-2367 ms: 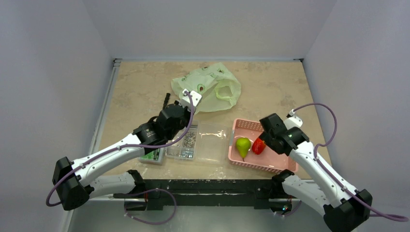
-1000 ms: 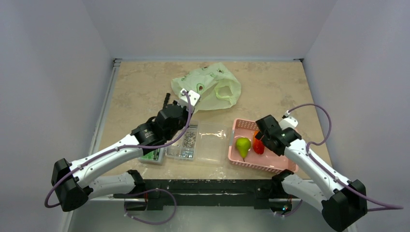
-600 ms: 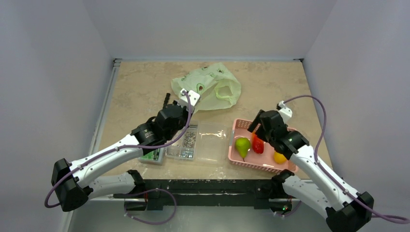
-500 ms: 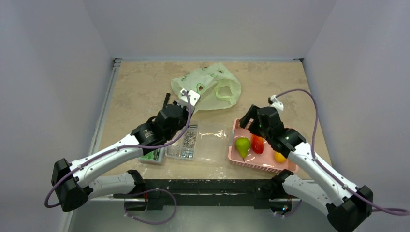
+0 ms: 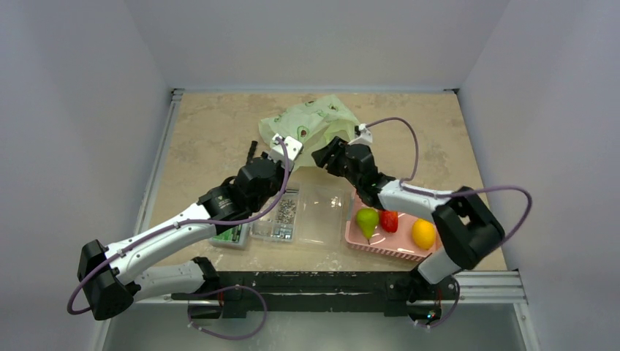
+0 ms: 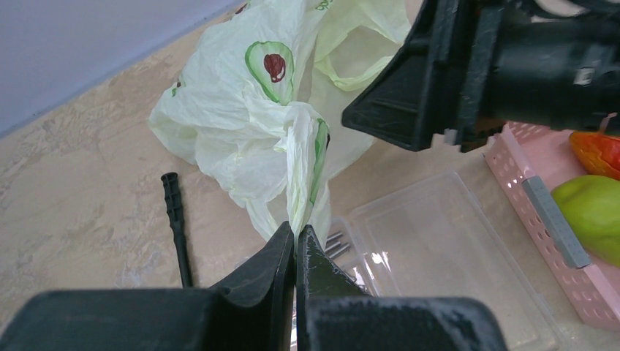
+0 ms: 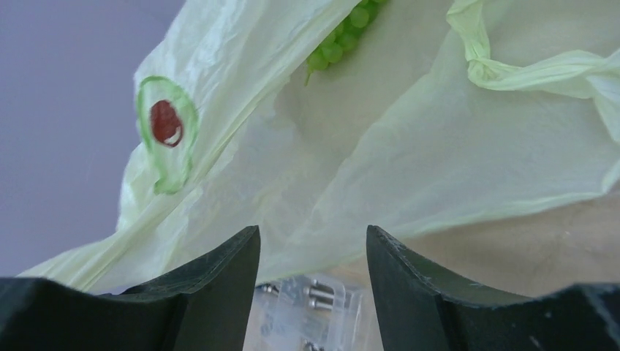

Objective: Take the fake fruits out of the plastic bag
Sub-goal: Take out the fake fruit from the plastic bag.

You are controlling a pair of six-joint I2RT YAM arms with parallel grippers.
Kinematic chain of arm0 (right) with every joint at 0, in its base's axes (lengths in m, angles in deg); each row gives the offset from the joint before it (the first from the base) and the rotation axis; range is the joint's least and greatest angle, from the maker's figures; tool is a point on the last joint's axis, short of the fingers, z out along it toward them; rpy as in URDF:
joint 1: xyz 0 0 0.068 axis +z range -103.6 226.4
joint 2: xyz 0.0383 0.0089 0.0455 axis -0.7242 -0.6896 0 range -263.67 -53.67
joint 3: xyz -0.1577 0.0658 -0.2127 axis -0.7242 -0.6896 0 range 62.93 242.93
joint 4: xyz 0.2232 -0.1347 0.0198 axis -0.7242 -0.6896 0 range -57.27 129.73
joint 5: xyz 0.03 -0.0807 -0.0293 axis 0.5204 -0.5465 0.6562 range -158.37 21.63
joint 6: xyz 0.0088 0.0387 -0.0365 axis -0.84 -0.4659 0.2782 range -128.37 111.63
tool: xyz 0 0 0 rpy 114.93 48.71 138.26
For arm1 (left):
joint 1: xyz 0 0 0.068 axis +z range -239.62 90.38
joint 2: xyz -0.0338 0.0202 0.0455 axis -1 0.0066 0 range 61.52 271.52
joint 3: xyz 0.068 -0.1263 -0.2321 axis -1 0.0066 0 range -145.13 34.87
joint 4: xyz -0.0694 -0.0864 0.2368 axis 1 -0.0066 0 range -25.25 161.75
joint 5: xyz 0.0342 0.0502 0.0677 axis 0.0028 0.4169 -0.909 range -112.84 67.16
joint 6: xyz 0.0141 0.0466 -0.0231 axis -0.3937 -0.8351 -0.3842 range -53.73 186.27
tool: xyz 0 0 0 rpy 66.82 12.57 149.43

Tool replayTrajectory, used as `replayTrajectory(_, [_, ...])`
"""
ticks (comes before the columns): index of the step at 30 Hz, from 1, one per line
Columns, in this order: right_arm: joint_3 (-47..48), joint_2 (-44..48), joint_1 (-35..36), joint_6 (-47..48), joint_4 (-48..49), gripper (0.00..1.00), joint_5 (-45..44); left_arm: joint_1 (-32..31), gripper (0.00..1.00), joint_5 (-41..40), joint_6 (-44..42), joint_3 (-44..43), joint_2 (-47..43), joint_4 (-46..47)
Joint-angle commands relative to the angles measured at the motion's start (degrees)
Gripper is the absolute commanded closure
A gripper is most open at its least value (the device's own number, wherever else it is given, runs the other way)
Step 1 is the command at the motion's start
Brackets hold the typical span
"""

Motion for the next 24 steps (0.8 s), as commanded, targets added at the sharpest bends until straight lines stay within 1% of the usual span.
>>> replayTrajectory(1, [5.2, -10.6, -0.3, -6.1, 18.9, 0.49, -1.7, -0.2, 1.0, -1.1, -0.2, -0.5, -1.5, 2.7])
replayTrajectory(4, [10.0, -19.0, -0.6, -8.0, 22.5, 0.52, 0.4, -0.2, 1.0, -1.0, -0.4, -0.4, -1.4, 3.2])
replayTrajectory(7, [15.0, -25.3, -0.7, -8.7, 24.3, 0.52, 0.3, -0.2, 1.0, -0.4, 0.0, -0.4, -1.0, 3.1])
replayTrajectory(9, [18.1, -28.8, -1.0, -9.6, 24.6, 0.52, 0.0, -0.2, 1.0, -0.2, 0.1, -0.3, -0.7, 3.2])
replayTrajectory(12, [22.1, -34.3, -2.3, -13.7, 24.0, 0.51, 0.2, -0.2, 1.0, -0.3, -0.2, -0.5, 0.1, 3.3])
replayTrajectory(17, [28.2, -40.7, -3.1, -18.2, 23.9, 0.51, -0.6, -0.2, 1.0, 0.0, -0.2, -0.5, 0.5, 3.3])
replayTrajectory(22, [34.0, -44.5, -3.1, -20.8, 21.4, 0.51, -4.6, -0.3, 1.0, -0.3, -0.5, -0.4, 0.6, 3.6])
replayTrajectory(24, [36.8, -46.9, -3.2, -21.8, 19.4, 0.49, -4.7, -0.3, 1.0, -0.3, -0.7, -0.4, 0.7, 3.7])
